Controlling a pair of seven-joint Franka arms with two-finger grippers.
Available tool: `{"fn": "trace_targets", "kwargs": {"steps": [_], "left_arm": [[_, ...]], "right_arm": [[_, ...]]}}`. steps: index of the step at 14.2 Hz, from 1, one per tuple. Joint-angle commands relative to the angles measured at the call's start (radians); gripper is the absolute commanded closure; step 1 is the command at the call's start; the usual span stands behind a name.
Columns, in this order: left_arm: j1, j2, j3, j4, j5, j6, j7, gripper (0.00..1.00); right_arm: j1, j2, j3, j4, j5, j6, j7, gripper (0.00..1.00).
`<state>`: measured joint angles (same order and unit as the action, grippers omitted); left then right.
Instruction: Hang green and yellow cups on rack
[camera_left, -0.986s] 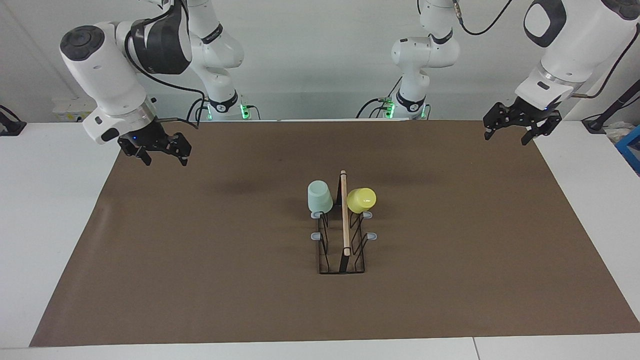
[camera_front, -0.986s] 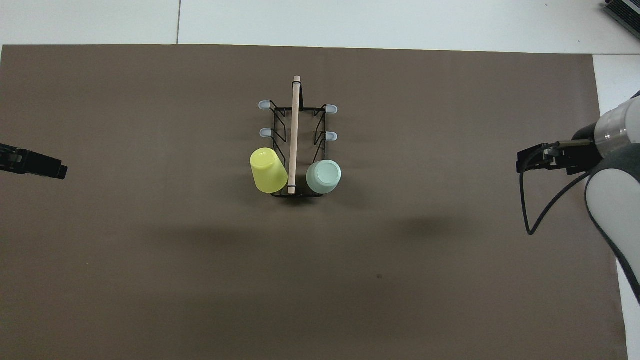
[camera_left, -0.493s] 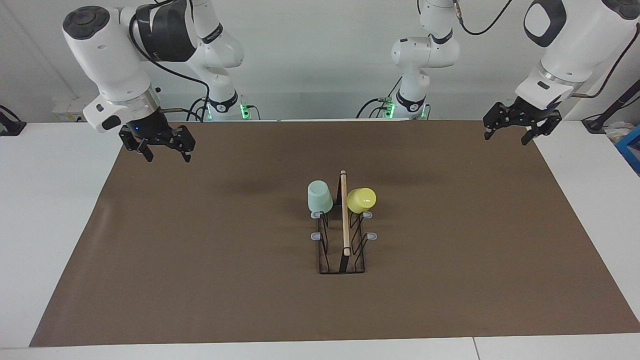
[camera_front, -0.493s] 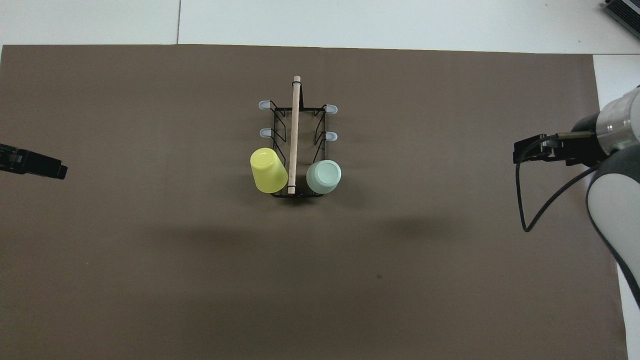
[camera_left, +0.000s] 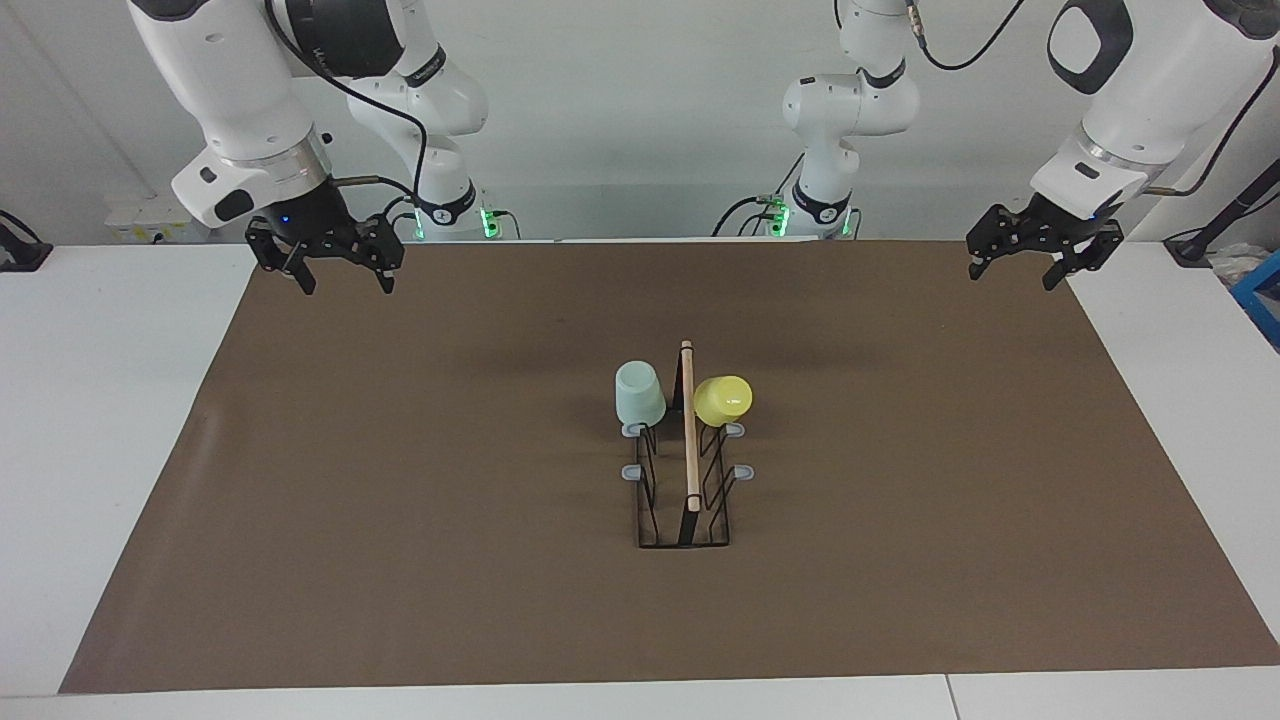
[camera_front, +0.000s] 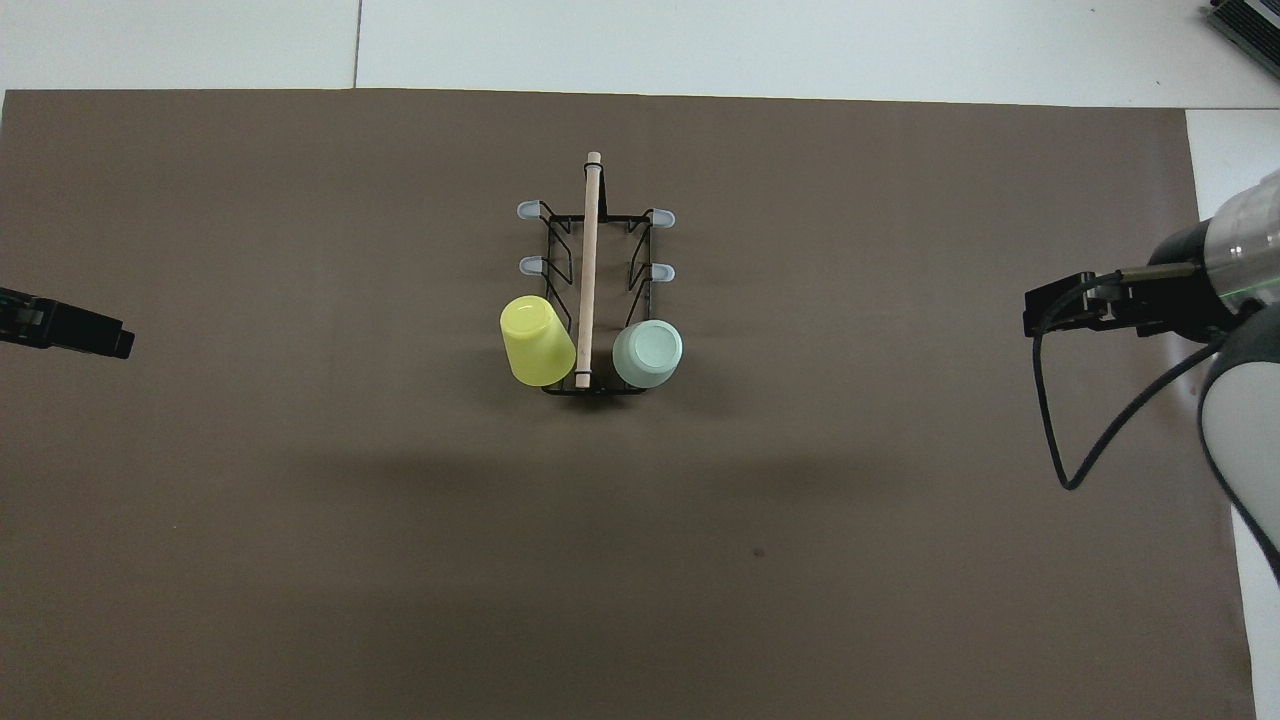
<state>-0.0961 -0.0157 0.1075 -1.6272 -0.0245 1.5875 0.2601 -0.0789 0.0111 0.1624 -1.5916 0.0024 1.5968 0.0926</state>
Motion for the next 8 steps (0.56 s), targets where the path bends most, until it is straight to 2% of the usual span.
{"fn": "trace_targets", "kwargs": {"steps": [1,6,8], "left_arm": [[0.004,-0.012,-0.002,-0.002,-0.002,-0.012,-0.005,0.0],[0.003,-0.013,-0.002,-0.002,-0.002,-0.012,-0.007,0.0],[0.003,-0.013,-0.003,-0.002,-0.002,-0.014,-0.013,0.0]], "right_arm": [[0.062,0.001,-0.059,0.015,-0.007,-0.012,0.027,0.0],[0.089,0.0,-0.102,-0.004,-0.007,0.046,0.026,0.0],[0.164,0.0,-0.179,-0.004,-0.007,0.049,0.024,0.0]]}}
